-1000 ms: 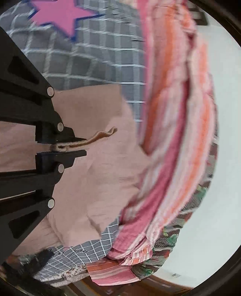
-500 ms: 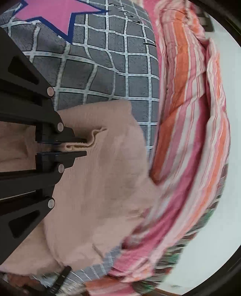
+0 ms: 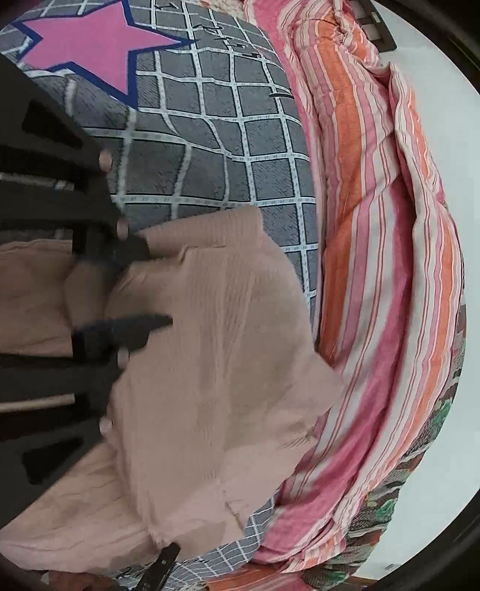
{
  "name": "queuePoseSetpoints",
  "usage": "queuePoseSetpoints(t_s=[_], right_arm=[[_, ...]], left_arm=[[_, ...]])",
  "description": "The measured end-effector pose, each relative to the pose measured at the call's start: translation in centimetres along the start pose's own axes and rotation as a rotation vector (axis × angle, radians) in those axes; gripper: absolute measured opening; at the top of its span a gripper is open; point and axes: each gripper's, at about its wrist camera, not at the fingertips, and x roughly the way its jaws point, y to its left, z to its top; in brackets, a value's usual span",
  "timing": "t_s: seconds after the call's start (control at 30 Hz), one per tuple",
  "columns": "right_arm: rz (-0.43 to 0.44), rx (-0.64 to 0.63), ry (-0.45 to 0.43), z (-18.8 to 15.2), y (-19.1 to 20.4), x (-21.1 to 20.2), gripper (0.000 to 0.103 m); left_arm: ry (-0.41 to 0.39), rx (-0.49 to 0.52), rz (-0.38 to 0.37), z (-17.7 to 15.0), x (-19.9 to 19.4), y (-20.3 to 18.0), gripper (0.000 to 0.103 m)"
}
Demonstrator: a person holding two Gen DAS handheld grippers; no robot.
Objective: Fold small clothes
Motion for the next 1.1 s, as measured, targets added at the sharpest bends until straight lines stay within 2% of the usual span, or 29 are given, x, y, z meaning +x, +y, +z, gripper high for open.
queuePoseSetpoints(t_s=[0.17, 0.3, 0.47, 0.5, 0.57, 0.6, 0.73, 0.8, 0.93, 1.1], right_arm=[[-0.021, -0.036, -0.048, -0.7, 0.1, -3.0, 0.073], [-0.015, -0.048, -0.094, -2.7, -0.3, -7.0, 0.073], [-0.061, -0.1, -0.171, -5.6, -0.3, -11.7, 0.073], [-0.049, -0.096, -0.181, -6.5, -0.6, -12.7, 0.073], [-0.017, -0.086, -0.174, -7.5, -1.1, -13.8, 0.072], [0.005, -0.081, -0.168, -8.3, -1.4, -14.5, 0.066], [0.059, -0.087, -0.147, -11.1, -1.8, -15.6, 0.057], [0.079, -0.089, -0.131, -12.6, -1.8, -16.0, 0.048], [0.14, -0.093, -0.088, -15.9, -1.7, -16.6, 0.046], [0.138, -0.13, -0.048, -19.4, -0.9, -16.8, 0.046]], left_arm=[[0.0, 0.044, -0.011, -2.5, -2.6, -0.4, 0.035], [0.026, 0.019, -0.053, -4.7, -4.2, -0.3, 0.035], [-0.014, 0.026, -0.039, -7.8, -7.7, -0.1, 0.035], [-0.015, 0.02, -0.04, -8.4, -8.2, -0.1, 0.035], [-0.006, -0.009, -0.088, -9.6, -9.5, 0.4, 0.035], [-0.002, -0.03, -0.118, -10.1, -10.0, 0.7, 0.035], [-0.02, -0.071, -0.177, -13.0, -11.9, 1.2, 0.035], [-0.013, -0.077, -0.21, -14.4, -12.4, 1.2, 0.035], [-0.005, -0.113, -0.286, -17.3, -13.3, 1.4, 0.035], [-0.004, -0.13, -0.328, -19.8, -14.1, 1.5, 0.035]])
